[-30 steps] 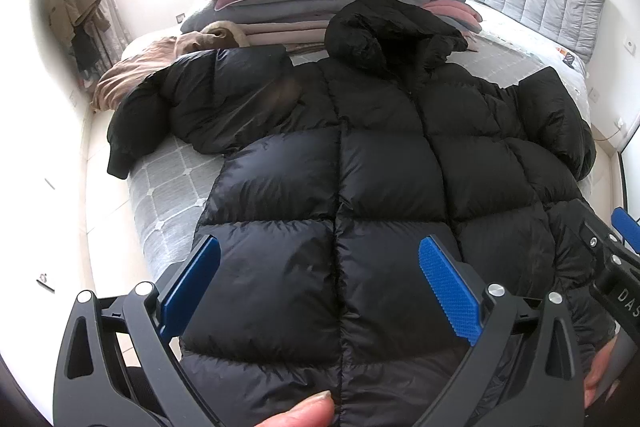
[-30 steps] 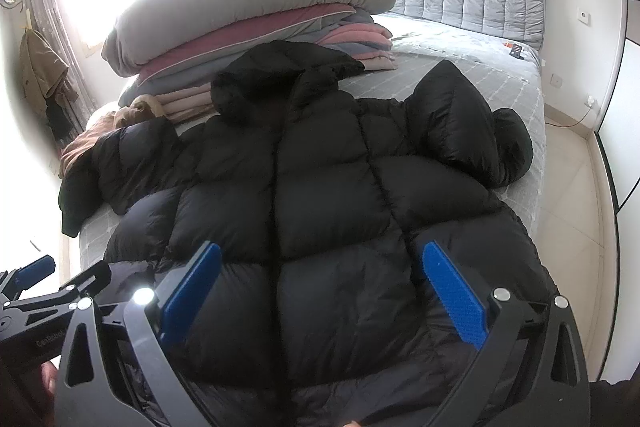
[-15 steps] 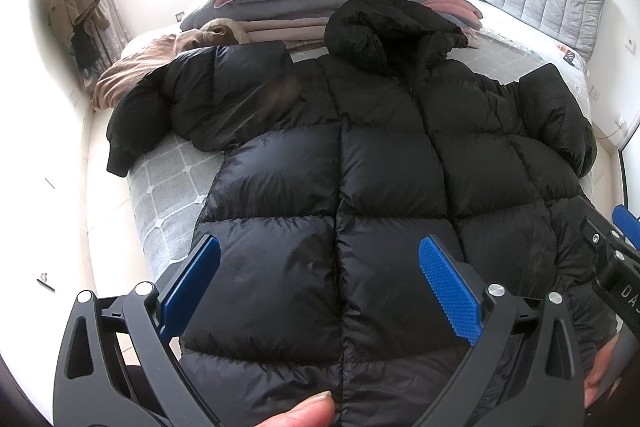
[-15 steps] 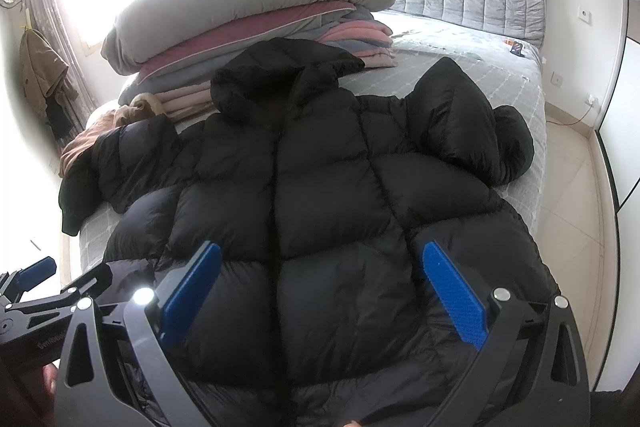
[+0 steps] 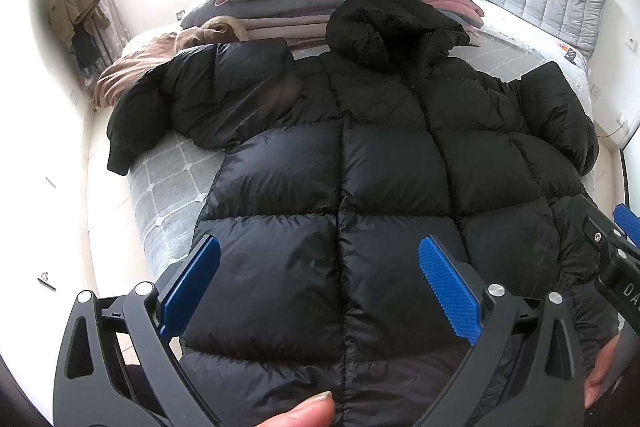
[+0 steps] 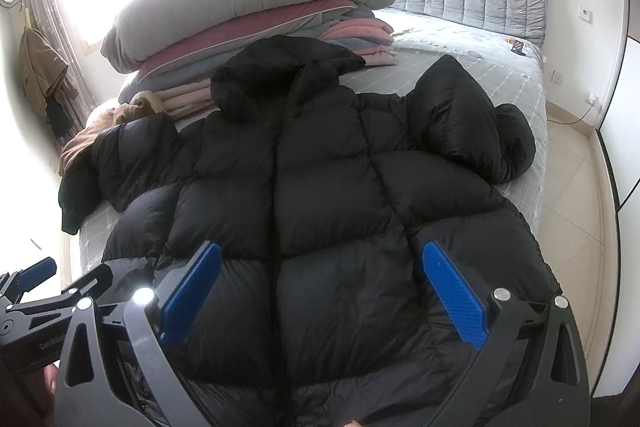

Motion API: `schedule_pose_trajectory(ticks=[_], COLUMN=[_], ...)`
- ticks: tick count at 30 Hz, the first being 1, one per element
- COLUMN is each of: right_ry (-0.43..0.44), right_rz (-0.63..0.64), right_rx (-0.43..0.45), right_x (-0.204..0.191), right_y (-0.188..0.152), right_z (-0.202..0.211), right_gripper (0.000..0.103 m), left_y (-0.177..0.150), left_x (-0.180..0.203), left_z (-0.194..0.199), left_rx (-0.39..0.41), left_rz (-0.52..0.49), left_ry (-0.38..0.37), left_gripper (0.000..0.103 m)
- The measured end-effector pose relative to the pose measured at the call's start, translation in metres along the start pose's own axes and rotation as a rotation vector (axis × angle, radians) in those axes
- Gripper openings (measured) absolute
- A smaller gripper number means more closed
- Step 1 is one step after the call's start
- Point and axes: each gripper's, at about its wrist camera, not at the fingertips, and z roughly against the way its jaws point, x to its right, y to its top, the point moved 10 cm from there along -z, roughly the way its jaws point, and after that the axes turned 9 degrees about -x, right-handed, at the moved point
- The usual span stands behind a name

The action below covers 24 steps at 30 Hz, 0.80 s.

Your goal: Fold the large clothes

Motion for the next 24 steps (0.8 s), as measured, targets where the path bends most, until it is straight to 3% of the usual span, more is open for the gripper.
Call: schedule_pose_trajectory(ticks=[24], right_ry=[0.003], right_rz=[0.042], right_rx=[0.038], right_x=[-0.0055], right_y=[0.0082], right_z=[0.0032], right_gripper=[0.098], left_y=[0.0017], left_x=[-0.0029], left_z=[-0.0060], left_rx=[0.009], left_rz=[0.005], left_ry=[0.006], left_gripper=[0.096])
